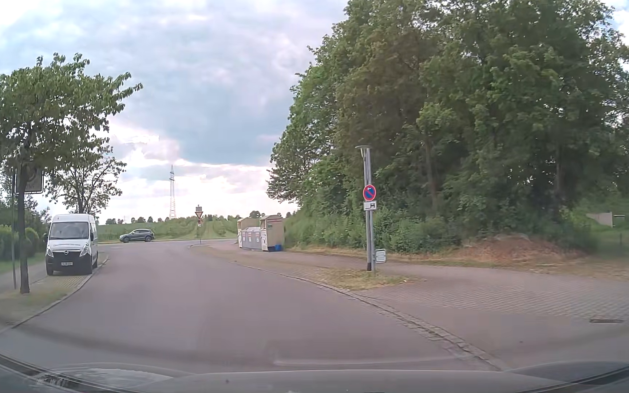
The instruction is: Follow the waypoints while adhering to traffic rules and regulations
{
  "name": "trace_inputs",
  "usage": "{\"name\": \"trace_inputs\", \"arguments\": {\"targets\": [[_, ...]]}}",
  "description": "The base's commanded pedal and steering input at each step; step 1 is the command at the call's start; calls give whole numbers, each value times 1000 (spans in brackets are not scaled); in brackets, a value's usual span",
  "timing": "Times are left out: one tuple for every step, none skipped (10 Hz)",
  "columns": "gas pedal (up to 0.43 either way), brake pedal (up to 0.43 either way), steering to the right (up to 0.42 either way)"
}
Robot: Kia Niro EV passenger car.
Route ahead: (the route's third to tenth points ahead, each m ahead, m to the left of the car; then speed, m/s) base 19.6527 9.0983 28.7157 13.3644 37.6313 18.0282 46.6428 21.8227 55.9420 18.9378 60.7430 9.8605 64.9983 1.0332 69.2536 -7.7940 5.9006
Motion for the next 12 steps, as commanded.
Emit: {"name": "trace_inputs", "arguments": {"targets": [[47, 18, -164], [47, 18, -160], [47, 18, -153], [47, 18, -141], [47, 18, -127], [47, 18, -124], [47, 18, -123], [59, 18, -124], [59, 18, -123], [67, 18, -123], [67, 18, -124], [79, 18, -123]]}}
